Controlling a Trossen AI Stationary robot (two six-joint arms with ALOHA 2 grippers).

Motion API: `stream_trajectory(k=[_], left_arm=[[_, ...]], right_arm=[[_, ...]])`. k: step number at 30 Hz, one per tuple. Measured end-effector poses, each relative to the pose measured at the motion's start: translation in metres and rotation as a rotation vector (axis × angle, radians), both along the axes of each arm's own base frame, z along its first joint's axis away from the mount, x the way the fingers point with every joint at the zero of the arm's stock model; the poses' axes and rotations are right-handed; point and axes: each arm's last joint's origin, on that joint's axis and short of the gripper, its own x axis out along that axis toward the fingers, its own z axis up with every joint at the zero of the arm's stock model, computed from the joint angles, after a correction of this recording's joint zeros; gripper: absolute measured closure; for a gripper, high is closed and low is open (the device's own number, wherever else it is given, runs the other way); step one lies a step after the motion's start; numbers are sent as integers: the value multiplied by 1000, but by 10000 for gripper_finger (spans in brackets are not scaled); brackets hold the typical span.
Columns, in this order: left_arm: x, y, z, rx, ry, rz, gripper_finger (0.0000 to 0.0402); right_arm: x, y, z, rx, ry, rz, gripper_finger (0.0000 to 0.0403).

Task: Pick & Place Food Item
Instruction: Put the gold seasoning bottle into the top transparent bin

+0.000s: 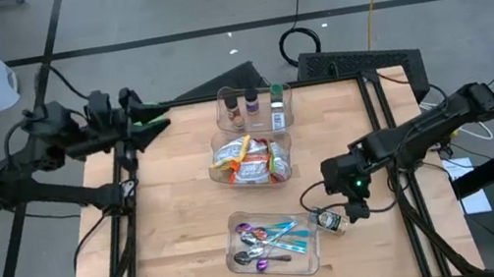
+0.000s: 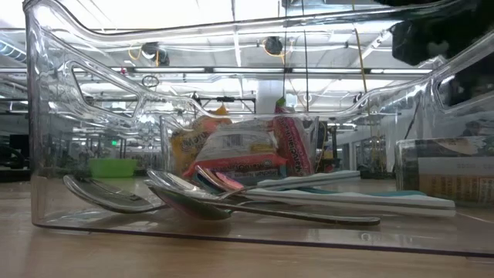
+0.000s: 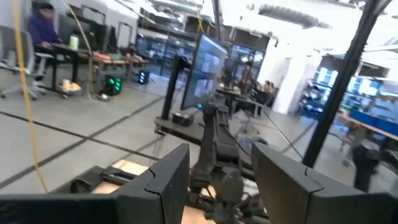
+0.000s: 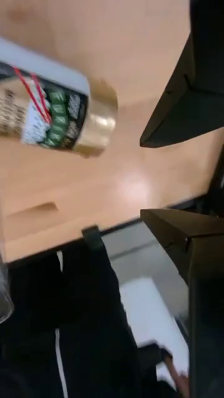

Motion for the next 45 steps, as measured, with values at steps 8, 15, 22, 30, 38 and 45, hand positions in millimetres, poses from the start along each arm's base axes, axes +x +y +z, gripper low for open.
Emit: stream_trajectory(k=[8,15,22,30,38,45], left_arm=[[14,0,-7,-4,58,-29,222],[31,1,-15,-3,109,-29,222],[38,-1,-19,-26,139,-80,222],[44,-2,-23,-25,159,-93,222],[45,-2,-23,11,161,-83,222],[46,-2,-23,28,167,-80,222]], right_arm=[[-2,2,-18,133,72,-44,237],[4,3,-28,148,-41,-86,242],[2,2,-42,142,-40,-180,241],[4,25,-23,338,-82,-112,204],[3,45,-6,468,-97,-122,142],[3,48,-5,463,-134,-99,114]])
